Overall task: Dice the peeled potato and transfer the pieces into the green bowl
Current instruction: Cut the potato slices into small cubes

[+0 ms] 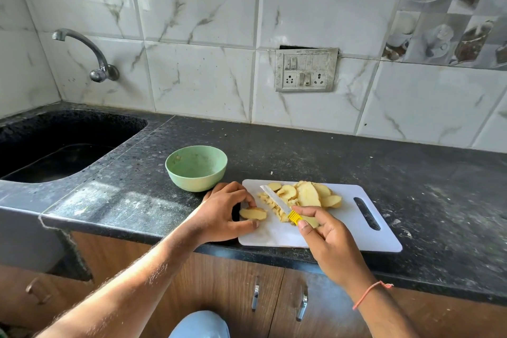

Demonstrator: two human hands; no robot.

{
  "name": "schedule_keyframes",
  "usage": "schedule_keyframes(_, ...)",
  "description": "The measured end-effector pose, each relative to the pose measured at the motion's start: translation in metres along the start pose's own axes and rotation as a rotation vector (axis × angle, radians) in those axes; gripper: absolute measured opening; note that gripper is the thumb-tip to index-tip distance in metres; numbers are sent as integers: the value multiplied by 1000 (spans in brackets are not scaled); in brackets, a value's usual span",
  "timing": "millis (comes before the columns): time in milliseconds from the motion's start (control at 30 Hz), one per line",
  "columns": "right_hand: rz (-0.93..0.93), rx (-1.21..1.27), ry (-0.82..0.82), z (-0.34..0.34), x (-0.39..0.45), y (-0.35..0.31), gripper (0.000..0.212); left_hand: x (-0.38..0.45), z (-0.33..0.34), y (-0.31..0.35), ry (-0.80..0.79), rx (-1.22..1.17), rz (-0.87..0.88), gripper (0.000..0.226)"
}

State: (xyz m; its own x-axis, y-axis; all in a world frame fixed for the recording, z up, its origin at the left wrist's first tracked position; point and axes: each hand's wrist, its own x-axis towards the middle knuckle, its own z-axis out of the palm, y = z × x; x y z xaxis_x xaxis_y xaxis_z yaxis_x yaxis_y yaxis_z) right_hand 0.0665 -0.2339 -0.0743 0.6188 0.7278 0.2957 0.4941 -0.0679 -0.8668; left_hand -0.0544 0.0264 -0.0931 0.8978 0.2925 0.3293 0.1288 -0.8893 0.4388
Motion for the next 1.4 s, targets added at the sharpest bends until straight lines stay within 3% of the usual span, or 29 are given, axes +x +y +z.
schedule_keyframes(133,-4,-209,39,6,0,0,22,0,-3,-4,45,-86,14,38)
schedule_keyframes(233,-33,-500,67,12,-5,-7,22,1,-5,-4,62,-138,14,32)
schedule_keyframes(400,-49,-831,19,24,-15,-28,30,1,-4,-2,95,-148,-8,39)
schedule_keyframes(633,-59,-894,-24,40,-17,-36,35,0,-9,3,98,-217,-9,37)
schedule_keyframes(967,-87,-885,75,44,-12,-51,29,-1,-10,4,101,-247,-80,35)
schedule_keyframes(1167,-98,-944,-23,51,-14,-58,37,1,-9,1,89,-272,-91,33)
schedule_keyframes(1400,-90,-993,-97,61,1,-57,27,2,-8,2,82,-282,-106,33)
